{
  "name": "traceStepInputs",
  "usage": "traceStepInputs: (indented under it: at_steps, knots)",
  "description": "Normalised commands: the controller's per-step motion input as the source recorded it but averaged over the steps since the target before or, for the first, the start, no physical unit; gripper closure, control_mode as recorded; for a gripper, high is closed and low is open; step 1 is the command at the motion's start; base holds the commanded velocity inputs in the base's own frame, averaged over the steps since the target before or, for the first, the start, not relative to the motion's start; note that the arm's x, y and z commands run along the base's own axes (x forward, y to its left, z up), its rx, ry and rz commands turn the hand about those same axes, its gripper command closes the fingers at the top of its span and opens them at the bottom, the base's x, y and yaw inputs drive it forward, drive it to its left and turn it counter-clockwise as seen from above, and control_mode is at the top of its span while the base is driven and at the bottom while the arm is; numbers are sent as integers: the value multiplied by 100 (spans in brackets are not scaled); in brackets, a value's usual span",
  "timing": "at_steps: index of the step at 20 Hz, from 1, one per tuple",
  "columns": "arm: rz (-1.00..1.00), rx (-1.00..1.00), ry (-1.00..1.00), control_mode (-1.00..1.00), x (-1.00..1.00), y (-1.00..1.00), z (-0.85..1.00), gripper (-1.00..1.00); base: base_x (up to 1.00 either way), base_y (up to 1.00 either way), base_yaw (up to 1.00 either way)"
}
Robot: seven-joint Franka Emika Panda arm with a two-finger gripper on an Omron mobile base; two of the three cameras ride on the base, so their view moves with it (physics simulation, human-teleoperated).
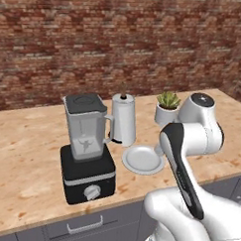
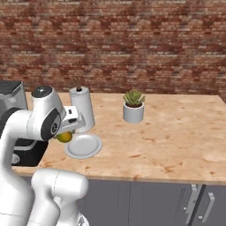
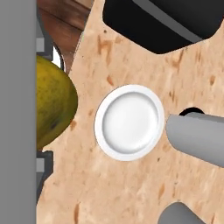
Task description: Pick the orange and apple from the fridge and place them on the plate next to the blender to make a fruit smoothie.
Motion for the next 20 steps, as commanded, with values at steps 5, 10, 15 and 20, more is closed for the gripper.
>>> traceStepInputs:
  at_steps: [5,10,15,20]
  knots:
    - [7,0,0,-100,50,8,-77,100,0,0,0]
    - [6,0,0,-100,52,0,-50,100,0,0,0]
    - [5,0,0,-100,51,1,-44,100,0,0,0]
    - [6,0,0,-100,38,0,-45,100,0,0,0]
